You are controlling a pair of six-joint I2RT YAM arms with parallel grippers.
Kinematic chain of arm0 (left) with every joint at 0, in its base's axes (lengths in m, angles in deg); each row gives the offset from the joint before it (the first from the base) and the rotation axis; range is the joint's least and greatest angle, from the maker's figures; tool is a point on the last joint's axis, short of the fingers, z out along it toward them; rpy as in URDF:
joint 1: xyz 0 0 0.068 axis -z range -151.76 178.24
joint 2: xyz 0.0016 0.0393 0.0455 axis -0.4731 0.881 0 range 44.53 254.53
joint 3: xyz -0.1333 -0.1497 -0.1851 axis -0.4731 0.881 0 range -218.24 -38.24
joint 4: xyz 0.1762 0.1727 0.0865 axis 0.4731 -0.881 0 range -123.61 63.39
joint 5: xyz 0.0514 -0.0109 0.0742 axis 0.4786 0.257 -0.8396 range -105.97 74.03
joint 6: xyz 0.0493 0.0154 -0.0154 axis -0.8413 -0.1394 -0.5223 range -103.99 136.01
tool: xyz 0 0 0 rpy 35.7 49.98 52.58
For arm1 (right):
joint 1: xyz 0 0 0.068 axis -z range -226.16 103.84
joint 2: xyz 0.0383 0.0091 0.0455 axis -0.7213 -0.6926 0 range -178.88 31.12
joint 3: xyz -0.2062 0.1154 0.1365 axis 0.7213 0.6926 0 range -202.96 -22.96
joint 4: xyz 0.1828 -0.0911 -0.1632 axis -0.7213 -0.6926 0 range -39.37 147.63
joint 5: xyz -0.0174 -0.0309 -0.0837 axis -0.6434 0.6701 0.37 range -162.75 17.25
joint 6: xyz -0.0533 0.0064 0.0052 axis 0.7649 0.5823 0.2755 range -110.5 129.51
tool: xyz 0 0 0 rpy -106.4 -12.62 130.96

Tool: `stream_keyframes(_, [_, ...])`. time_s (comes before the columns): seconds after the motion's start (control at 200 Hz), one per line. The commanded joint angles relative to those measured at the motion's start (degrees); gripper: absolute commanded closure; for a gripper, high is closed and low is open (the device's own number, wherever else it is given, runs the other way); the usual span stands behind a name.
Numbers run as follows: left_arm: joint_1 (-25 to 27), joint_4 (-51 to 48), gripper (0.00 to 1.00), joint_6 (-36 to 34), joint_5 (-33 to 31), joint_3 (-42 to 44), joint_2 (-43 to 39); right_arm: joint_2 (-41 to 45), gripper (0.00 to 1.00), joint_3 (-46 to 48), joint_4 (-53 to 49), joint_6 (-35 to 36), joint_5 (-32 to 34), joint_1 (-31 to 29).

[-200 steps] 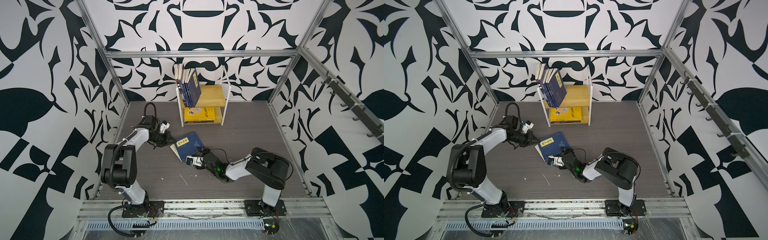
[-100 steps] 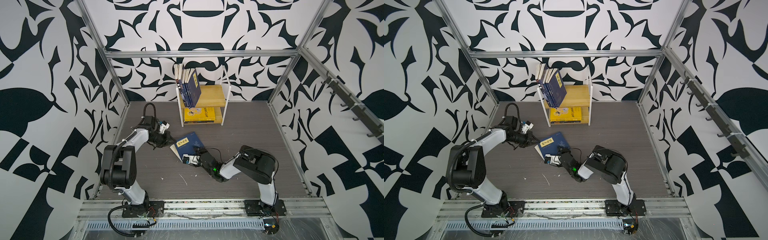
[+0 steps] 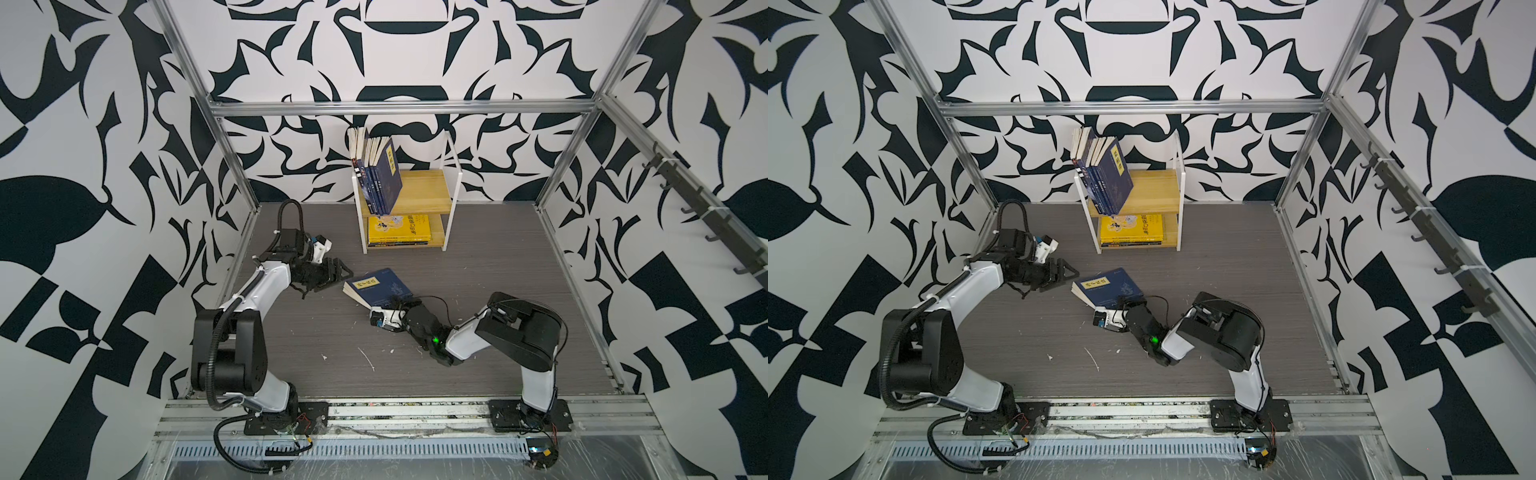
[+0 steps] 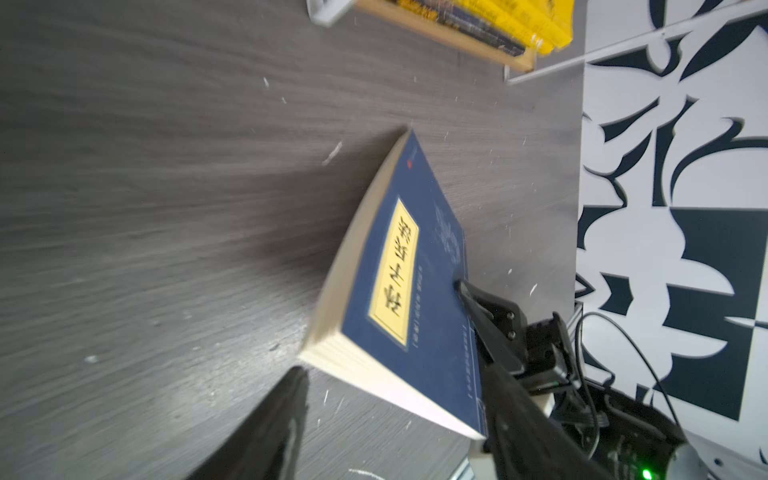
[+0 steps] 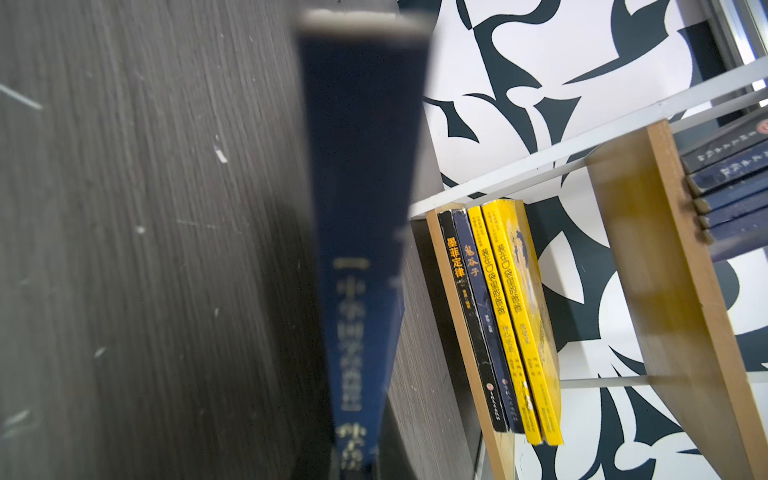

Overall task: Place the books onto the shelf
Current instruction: 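Grasp the blue book's spine with the right gripper, lifting it upright while the left withdraws, then carry the upright blue book to the upper shelf tier with the right gripper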

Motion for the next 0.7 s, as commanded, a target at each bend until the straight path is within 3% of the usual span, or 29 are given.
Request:
stream_keyframes(0.0, [-3.0,2.4,0.20,-0.1,-1.3,1.4,-3.0,6.5,1.00,1.9,-0.8,-5.2,0.8,-0.1])
stream_keyframes(0.055, [-5.0,4.7,0.08,1.0,-2.6,2.6,-4.5,9.9,1.00,2.7,-3.7,-7.5,-0.6,0.0])
stream_keyframes(0.145, [-8.4,9.1,0.00,3.8,-4.7,5.5,-6.6,16.3,1.00,3.0,-10.3,-12.9,-4.4,0.7])
stream_keyframes(0.48, [-12.1,12.5,0.00,1.9,-8.4,9.5,-11.9,33.7,1.00,-4.9,-32.4,-36.3,-16.6,8.2])
stream_keyframes(0.695, [-13.2,12.7,0.00,1.6,-8.8,10.1,-13.2,36.8,1.00,-14.2,-42.4,-47.6,-14.0,11.8])
